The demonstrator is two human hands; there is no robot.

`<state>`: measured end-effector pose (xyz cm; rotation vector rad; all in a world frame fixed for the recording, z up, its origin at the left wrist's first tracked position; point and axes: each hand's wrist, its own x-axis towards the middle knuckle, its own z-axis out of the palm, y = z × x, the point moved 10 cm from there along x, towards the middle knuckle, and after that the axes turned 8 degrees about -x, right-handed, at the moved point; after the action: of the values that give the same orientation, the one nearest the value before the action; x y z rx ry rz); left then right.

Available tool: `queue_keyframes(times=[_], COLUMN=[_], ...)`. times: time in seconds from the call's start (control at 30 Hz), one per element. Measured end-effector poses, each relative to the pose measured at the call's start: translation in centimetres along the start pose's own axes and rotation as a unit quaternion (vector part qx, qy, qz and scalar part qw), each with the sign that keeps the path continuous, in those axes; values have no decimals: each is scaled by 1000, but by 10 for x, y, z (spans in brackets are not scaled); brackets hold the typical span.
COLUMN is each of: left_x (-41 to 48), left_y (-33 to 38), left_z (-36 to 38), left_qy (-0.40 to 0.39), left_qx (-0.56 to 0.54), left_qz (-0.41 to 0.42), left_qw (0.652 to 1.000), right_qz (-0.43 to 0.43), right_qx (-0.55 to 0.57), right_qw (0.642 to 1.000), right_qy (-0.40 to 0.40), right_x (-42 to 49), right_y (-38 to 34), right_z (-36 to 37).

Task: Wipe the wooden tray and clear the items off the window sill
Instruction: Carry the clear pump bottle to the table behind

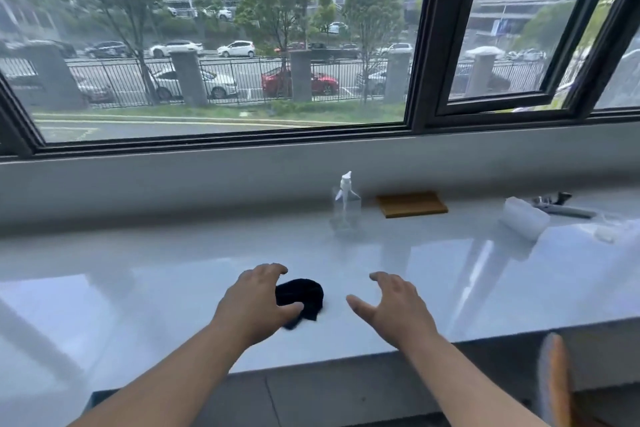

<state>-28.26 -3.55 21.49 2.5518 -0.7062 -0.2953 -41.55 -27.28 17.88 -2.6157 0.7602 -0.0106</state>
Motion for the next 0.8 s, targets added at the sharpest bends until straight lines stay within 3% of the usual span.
queue_keyframes(times=[0.27, 0.57, 0.8], left_x=[116, 254, 309], left_y=[3, 21, 23], left_z=[22, -10, 25], left_qy=[-18, -19, -61], left_qx=[-1, -39, -22], left_qz=[40, 96, 93], left_qw=[999, 994, 994], right_qz=[25, 114, 127], right_qx=[-5, -22, 1], right_qw=[1000, 988, 991], right_qy=[17, 102, 29], right_x=[79, 163, 213], right_y=[-3, 9, 12], right_z=[6, -62, -11])
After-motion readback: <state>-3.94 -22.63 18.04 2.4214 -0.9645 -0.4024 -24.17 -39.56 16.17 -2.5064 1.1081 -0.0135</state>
